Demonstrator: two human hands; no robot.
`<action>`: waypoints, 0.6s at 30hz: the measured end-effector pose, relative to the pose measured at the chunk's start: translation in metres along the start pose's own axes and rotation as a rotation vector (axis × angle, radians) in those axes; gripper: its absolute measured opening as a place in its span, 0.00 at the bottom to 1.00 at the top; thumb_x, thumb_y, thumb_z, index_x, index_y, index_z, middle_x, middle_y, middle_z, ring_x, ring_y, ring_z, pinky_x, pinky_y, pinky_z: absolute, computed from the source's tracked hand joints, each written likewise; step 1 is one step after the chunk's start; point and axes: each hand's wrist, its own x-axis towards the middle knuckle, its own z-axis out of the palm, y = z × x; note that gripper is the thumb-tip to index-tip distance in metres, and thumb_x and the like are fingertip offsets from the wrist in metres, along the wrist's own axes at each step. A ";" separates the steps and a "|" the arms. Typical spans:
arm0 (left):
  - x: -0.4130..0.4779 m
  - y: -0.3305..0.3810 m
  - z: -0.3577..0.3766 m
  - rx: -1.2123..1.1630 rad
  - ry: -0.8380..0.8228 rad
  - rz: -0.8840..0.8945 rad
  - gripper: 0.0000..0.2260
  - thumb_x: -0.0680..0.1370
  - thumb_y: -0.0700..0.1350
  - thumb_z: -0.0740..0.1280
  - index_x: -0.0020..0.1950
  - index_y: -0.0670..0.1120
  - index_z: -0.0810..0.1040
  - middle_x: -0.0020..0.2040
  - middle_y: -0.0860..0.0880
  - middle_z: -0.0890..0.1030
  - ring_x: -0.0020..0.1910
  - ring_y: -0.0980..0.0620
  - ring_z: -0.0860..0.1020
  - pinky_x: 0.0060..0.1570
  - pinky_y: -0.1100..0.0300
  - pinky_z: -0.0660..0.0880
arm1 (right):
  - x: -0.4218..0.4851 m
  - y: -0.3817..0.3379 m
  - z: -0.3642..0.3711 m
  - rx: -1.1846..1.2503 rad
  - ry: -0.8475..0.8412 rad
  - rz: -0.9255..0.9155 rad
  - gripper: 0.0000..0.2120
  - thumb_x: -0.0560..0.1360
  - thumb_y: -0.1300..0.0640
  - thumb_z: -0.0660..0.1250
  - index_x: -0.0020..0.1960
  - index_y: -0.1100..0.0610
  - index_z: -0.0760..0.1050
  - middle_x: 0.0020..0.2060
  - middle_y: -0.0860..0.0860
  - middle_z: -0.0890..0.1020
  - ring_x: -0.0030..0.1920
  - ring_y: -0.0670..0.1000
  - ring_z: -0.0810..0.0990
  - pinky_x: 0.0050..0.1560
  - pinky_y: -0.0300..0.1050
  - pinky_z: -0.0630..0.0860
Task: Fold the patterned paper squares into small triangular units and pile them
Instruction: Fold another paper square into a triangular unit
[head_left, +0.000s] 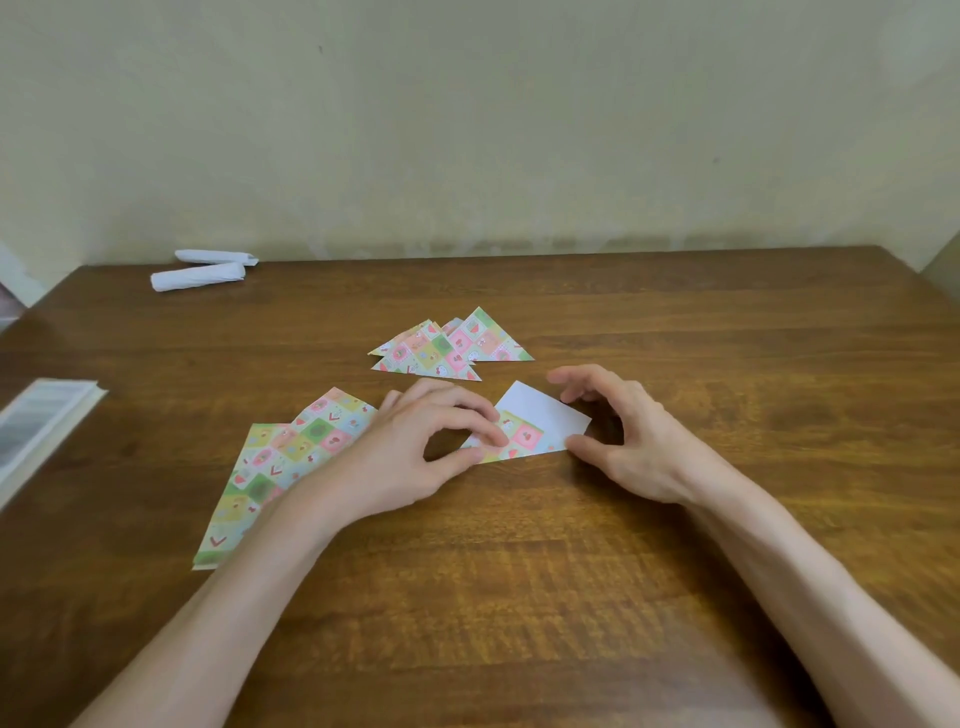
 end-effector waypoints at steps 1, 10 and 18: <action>-0.002 -0.002 -0.005 0.001 -0.041 0.001 0.10 0.82 0.51 0.69 0.61 0.65 0.82 0.66 0.70 0.75 0.72 0.64 0.63 0.65 0.59 0.60 | 0.001 0.001 0.000 0.016 0.002 -0.004 0.30 0.77 0.60 0.72 0.69 0.35 0.67 0.59 0.35 0.75 0.66 0.44 0.70 0.74 0.57 0.63; -0.002 0.004 -0.001 0.049 -0.055 0.016 0.14 0.81 0.54 0.70 0.66 0.66 0.79 0.68 0.72 0.72 0.72 0.67 0.61 0.67 0.56 0.60 | 0.001 -0.009 0.013 -0.014 0.278 -0.145 0.18 0.74 0.56 0.75 0.61 0.40 0.79 0.55 0.39 0.77 0.61 0.43 0.73 0.67 0.51 0.70; -0.003 0.010 0.007 0.024 0.018 -0.013 0.13 0.79 0.57 0.71 0.64 0.66 0.79 0.67 0.71 0.74 0.72 0.65 0.63 0.67 0.57 0.60 | 0.001 -0.024 0.026 0.054 0.104 -0.135 0.05 0.74 0.53 0.76 0.45 0.45 0.80 0.38 0.43 0.81 0.43 0.46 0.78 0.46 0.34 0.72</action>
